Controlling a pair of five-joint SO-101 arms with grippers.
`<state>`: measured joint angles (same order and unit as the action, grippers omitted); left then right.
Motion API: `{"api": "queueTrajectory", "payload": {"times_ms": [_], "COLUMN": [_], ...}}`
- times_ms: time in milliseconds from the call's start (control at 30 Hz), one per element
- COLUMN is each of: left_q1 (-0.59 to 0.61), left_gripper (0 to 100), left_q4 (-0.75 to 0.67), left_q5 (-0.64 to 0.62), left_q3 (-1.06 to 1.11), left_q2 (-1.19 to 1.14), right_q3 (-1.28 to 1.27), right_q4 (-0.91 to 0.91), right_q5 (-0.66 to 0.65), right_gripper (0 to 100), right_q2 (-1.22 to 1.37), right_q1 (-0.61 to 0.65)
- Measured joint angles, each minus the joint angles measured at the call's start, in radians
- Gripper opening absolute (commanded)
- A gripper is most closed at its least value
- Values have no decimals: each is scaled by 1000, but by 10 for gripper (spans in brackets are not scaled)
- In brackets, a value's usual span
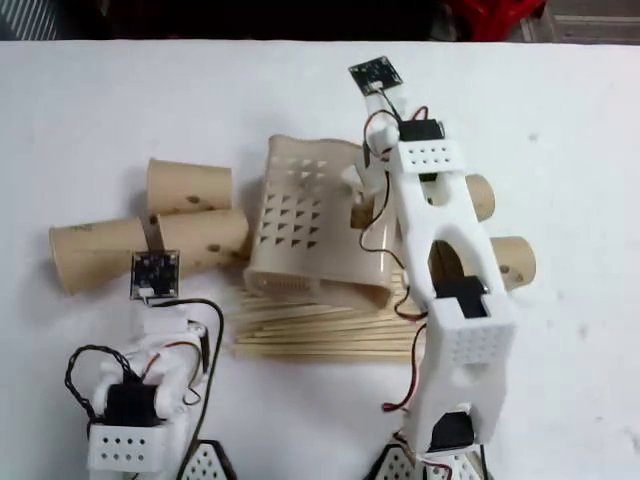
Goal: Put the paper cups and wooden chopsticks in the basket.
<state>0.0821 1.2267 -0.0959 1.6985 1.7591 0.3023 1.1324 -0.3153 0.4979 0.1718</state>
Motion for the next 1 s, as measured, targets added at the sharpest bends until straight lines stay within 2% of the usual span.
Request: {"api": "queueTrajectory", "payload": {"times_ms": [67,167,333,467,1000], "left_q1": [0,0,0,0,0], "left_gripper": [33,33,33,33,33], "left_q4": [0,0,0,0,0], "left_q5": [0,0,0,0,0], "left_q3": [0,0,0,0,0], "left_q2": [0,0,0,0,0], "right_q3": [25,64,152,221,308], "right_q4": [0,0,9,61,206], "right_q5": [0,-2,89,109,115], "right_gripper": [9,19,16,16,16], "right_q2": [25,43,46,38,-275], "right_q1": [-2,-3,-31,-69,-66]}}
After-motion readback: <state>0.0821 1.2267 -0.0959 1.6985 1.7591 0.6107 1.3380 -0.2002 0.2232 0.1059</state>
